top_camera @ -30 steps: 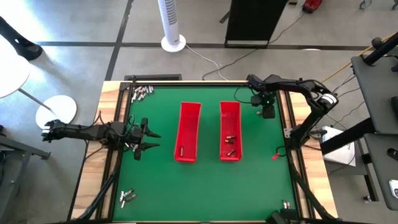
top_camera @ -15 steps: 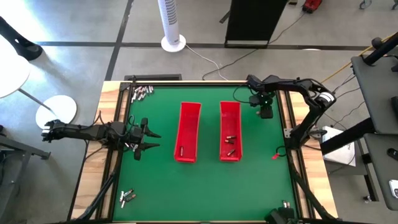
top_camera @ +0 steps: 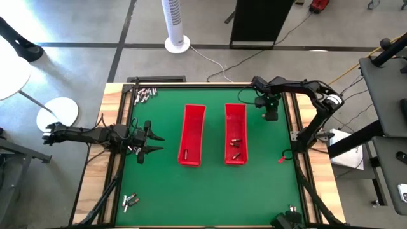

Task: Sort batteries
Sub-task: Put the black battery into the right red bin

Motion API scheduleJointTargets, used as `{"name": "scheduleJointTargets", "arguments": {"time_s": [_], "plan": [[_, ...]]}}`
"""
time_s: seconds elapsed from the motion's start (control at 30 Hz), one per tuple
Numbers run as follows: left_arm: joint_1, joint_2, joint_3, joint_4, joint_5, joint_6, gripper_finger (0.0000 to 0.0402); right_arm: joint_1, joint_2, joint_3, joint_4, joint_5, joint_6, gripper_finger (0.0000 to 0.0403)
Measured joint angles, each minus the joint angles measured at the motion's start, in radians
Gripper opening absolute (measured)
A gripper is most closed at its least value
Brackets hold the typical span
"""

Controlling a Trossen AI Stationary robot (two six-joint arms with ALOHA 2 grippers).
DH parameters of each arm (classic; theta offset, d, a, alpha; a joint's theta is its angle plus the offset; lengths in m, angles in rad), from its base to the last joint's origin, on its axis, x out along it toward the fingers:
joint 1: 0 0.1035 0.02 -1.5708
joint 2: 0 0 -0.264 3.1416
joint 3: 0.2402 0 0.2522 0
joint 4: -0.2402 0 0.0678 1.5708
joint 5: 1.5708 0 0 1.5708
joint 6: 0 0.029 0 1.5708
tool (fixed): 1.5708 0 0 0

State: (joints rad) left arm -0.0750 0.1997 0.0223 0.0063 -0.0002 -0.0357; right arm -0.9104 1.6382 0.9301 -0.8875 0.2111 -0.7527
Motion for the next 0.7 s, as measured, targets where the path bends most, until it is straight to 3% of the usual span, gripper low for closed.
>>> {"name": "scheduleJointTargets", "arguments": {"time_s": [0.4,0.7], "plan": [[0.0,0.0,0.0,0.0,0.0,0.0,0.0155,-0.002,0.0,0.038,0.044,-0.005,0.115,0.0022],[0.0,0.0,0.0,0.0,0.0,0.0,0.0155,-0.029,0.0,0.034,0.153,-0.087,0.274,0.0022]]}}
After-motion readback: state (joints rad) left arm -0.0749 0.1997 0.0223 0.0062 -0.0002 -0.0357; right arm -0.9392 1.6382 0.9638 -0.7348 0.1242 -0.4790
